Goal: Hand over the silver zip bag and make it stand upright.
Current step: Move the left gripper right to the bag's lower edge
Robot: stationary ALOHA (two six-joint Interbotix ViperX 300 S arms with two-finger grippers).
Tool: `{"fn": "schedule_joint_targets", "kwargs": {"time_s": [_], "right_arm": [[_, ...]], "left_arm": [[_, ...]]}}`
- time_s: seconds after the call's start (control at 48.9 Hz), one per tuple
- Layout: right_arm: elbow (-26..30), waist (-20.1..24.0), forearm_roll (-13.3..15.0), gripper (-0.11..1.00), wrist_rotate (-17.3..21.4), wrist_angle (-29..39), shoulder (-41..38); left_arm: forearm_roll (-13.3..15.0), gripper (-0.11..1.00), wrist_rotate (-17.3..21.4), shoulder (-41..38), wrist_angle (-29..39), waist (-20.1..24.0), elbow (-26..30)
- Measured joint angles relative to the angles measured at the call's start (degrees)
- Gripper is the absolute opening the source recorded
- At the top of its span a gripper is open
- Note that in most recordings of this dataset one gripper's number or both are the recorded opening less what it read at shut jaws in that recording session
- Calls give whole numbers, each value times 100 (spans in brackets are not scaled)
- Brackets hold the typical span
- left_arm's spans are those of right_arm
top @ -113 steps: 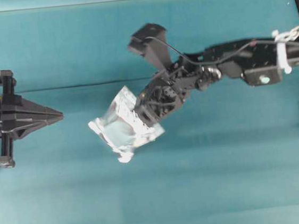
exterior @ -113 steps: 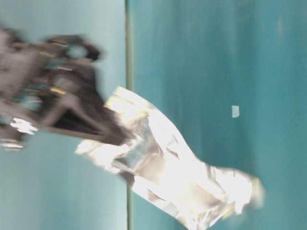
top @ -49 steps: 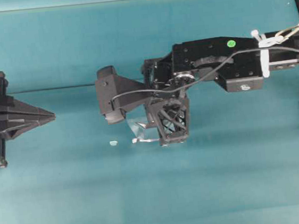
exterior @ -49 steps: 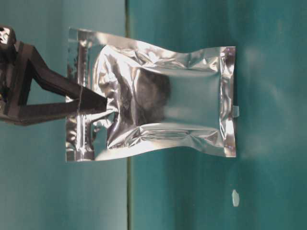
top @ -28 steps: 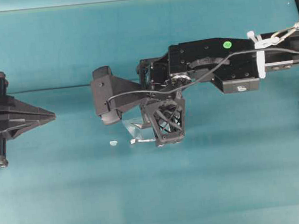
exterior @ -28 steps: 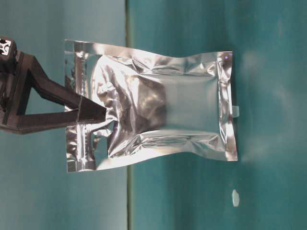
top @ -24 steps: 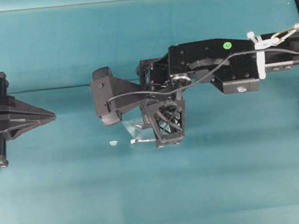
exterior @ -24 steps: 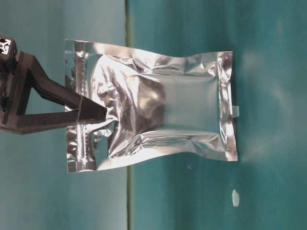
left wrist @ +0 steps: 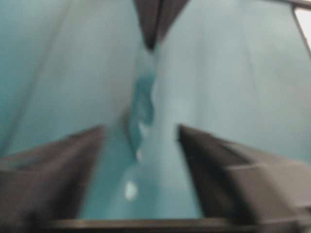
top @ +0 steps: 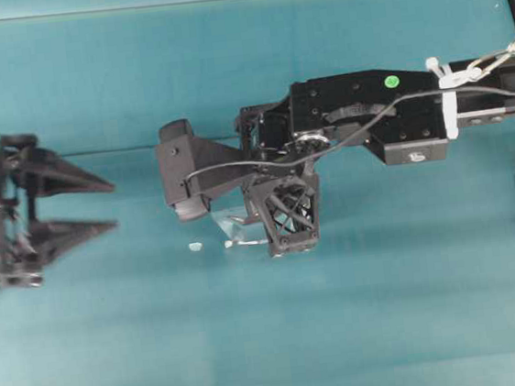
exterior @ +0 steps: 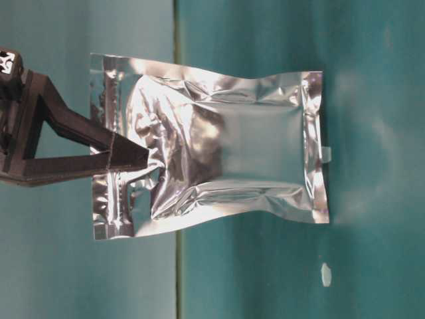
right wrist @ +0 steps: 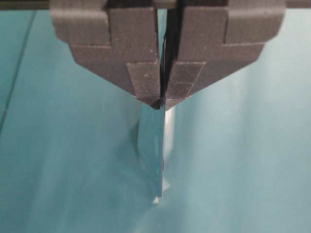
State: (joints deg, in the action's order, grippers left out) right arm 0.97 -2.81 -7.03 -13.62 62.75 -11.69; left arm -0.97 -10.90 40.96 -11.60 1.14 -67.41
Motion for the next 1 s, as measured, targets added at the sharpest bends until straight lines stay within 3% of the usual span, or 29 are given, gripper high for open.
{"fn": "schedule_joint_targets", "kwargs": {"time_s": [0.061, 0.163, 0.531, 1.001], "right_arm": [[0, 0, 0, 1, 0, 0, 0], [0, 0, 0, 1, 0, 0, 0], [-9, -9, 0, 1, 9, 0, 0], [-97, -18, 9, 1, 9, -26, 0]], "left_arm": [[0, 96, -158, -290, -88, 0, -44], [0, 93, -352, -923, -457, -9, -62], [0, 93, -369, -3252, -2399, -53, 439], [0, 93, -431, -4957, -3322, -97, 1336]]}}
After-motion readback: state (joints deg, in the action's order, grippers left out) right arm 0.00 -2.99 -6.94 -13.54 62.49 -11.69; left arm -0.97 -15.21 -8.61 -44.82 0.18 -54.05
